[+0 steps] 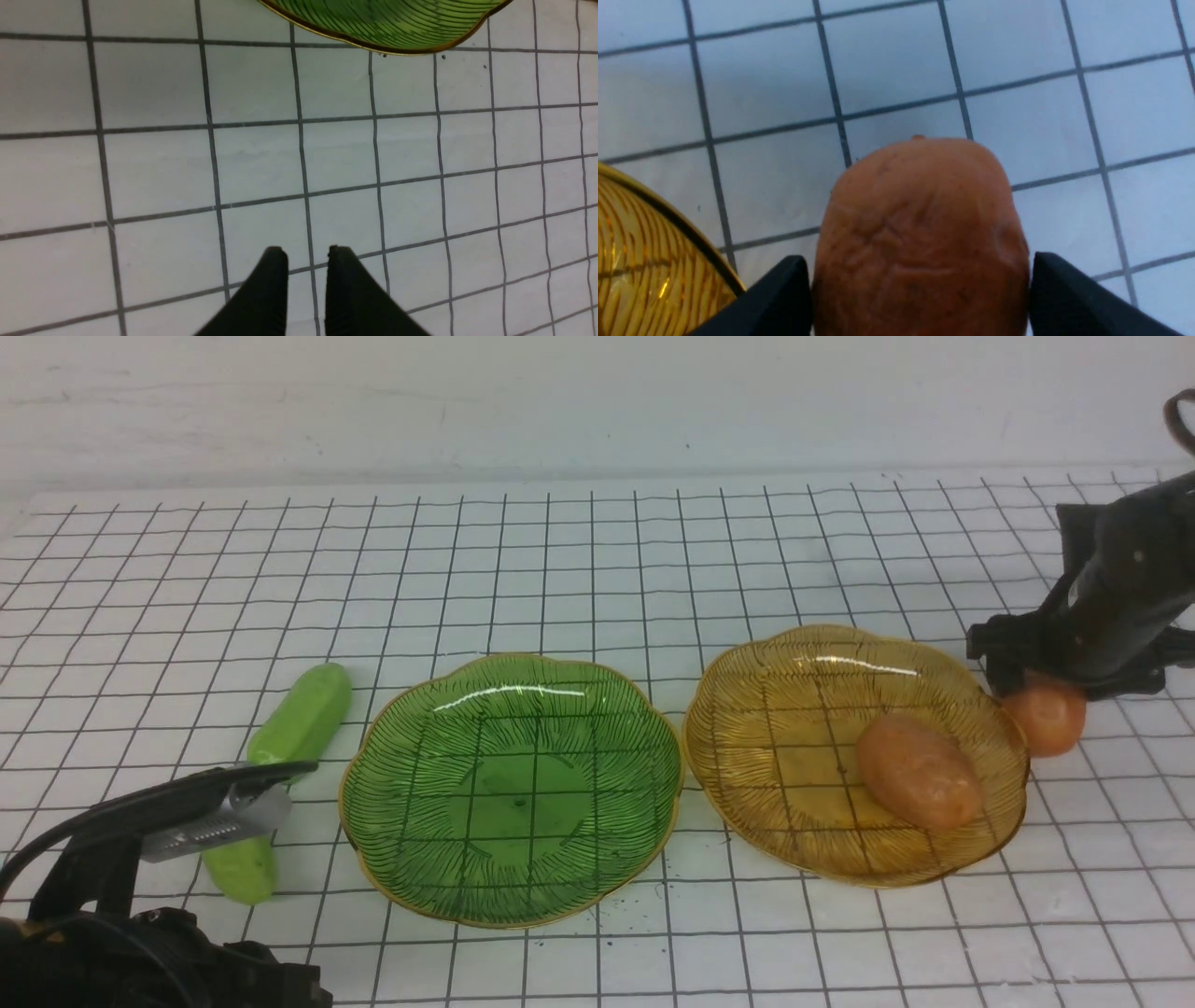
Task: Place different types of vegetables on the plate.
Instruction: 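Put the potato onto the plate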
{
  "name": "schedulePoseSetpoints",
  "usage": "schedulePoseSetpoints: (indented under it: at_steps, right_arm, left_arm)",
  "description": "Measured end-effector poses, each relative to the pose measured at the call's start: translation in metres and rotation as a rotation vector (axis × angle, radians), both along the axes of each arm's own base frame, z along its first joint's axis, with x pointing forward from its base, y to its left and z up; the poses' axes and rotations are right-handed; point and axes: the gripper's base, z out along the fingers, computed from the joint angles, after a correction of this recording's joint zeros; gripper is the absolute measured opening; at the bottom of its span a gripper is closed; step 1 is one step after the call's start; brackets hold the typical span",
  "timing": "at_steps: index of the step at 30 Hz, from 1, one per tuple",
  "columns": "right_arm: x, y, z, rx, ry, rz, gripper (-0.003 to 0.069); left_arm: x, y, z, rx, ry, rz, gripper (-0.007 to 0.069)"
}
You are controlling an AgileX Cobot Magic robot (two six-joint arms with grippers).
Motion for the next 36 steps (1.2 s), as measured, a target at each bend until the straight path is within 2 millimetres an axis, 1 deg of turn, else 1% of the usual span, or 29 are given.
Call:
schedulePoseSetpoints:
  at_steps: [3,5,9,10,12,15,16,18,20,23,26,28,30,31,32,33,34,36]
  right_arm:
    - [0.0,0.0,0.0,-0.001,0.006,-0.002,0.0503]
    - [0.0,-0.001,0.001,-0.005,0.006,0.0,0.0503]
    - [-0.003,-0.002,0.013,-0.03,0.01,0.01,0.0503]
    - [-0.003,-0.003,0.02,-0.04,0.006,0.017,0.0503]
    - [-0.004,-0.004,0.043,-0.052,-0.017,0.013,0.0503]
    - [-0.009,-0.005,0.086,-0.044,-0.074,-0.013,0.0503]
    - [-0.013,-0.004,0.106,-0.024,-0.098,-0.028,0.0503]
    - [-0.021,-0.002,0.124,0.018,-0.104,-0.05,0.0503]
    - [-0.028,0.002,0.134,0.071,-0.099,-0.059,0.0503]
    - [-0.034,0.01,0.136,0.161,-0.054,-0.022,0.0503]
    - [-0.035,0.024,0.128,0.213,0.005,0.066,0.0503]
    - [-0.035,0.042,0.116,0.245,0.076,0.167,0.0503]
    - [-0.034,0.055,0.106,0.26,0.12,0.225,0.0503]
    - [-0.033,0.068,0.096,0.267,0.158,0.267,0.0503]
    - [-0.033,0.068,0.096,0.266,0.16,0.269,0.0503]
    - [-0.032,0.078,0.087,0.265,0.189,0.299,0.0503]
    - [-0.031,0.08,0.084,0.265,0.196,0.303,0.0503]
    - [-0.031,0.095,0.072,0.261,0.234,0.34,0.0503]
  left_arm:
    - [0.0,0.0,0.0,0.0,0.0,0.0,0.0108]
    - [0.0,0.0,0.0,0.0,-0.001,0.0,0.0108]
    - [0.0,0.0,0.0,0.0,-0.001,0.0,0.0108]
    - [0.0,0.0,0.0,0.0,-0.001,0.0,0.0108]
    - [0.0,0.0,0.0,0.0,-0.001,0.0,0.0108]
    - [0.0,0.0,0.0,0.0,-0.001,0.0,0.0108]
    - [0.0,0.0,0.0,0.0,-0.001,0.0,0.0108]
    - [0.0,0.0,0.0,0.0,-0.001,0.0,0.0108]
    - [0.0,0.0,0.0,0.0,-0.001,0.0,0.0108]
    - [0.0,0.0,0.0,0.0,-0.001,0.0,0.0108]
    - [0.0,0.0,0.0,0.0,-0.001,0.0,0.0108]
    - [0.0,0.0,0.0,0.0,-0.002,0.001,0.0108]
    - [0.0,0.0,0.0,0.0,-0.002,0.001,0.0108]
    - [0.0,0.0,0.0,0.001,-0.003,0.002,0.0108]
    - [0.0,0.0,0.0,0.001,-0.003,0.002,0.0108]
    - [0.0,0.0,0.0,0.001,-0.003,0.002,0.0108]
    - [0.0,0.0,0.0,0.001,-0.003,0.002,0.0108]
    - [0.0,0.0,0.0,0.001,-0.003,0.002,0.0108]
